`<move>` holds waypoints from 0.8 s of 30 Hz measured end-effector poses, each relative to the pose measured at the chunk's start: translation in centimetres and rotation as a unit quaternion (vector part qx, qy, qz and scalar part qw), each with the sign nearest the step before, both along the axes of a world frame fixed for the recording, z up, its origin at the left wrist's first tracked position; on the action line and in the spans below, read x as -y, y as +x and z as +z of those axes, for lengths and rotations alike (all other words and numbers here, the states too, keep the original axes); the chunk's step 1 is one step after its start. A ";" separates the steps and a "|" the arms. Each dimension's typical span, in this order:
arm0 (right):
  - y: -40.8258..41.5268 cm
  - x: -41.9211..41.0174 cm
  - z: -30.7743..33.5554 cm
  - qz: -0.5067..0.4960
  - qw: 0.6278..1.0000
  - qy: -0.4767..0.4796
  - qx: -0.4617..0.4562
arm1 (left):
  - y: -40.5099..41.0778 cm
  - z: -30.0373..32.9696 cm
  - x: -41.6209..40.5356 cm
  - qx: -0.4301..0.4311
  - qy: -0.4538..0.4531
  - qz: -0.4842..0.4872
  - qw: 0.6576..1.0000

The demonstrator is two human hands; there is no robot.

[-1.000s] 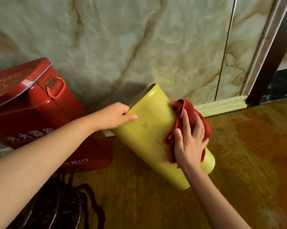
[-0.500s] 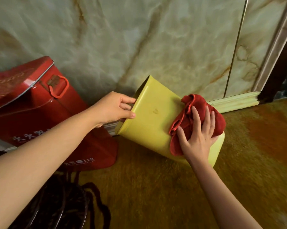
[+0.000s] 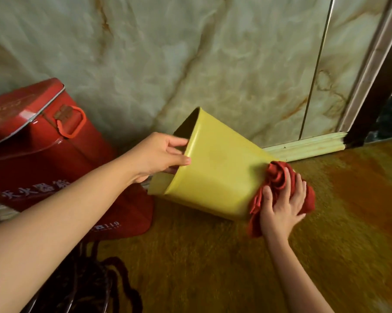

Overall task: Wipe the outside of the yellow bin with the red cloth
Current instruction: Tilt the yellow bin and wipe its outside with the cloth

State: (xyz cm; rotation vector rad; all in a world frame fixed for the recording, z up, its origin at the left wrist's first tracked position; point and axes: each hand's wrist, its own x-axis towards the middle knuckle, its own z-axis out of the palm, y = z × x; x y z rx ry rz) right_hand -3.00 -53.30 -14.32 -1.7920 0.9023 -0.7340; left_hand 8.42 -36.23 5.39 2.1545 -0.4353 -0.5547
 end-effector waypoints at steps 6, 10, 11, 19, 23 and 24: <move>4.0 -4.3 6.2 0.121 0.962 -0.225 0.093 | 0.1 1.0 3.3 0.008 0.008 -0.083 0.996; 3.8 -0.1 4.8 0.091 0.983 -0.138 0.084 | 0.6 0.5 4.4 0.029 -0.002 -0.060 0.998; 3.2 1.2 3.6 0.058 0.993 -0.074 0.064 | 0.8 0.4 4.3 0.030 -0.007 -0.059 0.998; 4.5 2.4 2.1 0.053 0.998 -0.026 0.004 | -0.5 -4.2 -5.7 0.256 0.184 -0.126 0.941; 4.3 2.8 2.1 0.018 0.999 0.040 0.010 | -1.7 -4.0 -4.5 0.384 0.164 -0.141 0.898; 4.0 2.4 2.0 0.019 0.998 0.062 0.015 | -2.0 -3.6 -3.7 0.402 0.130 -0.129 0.897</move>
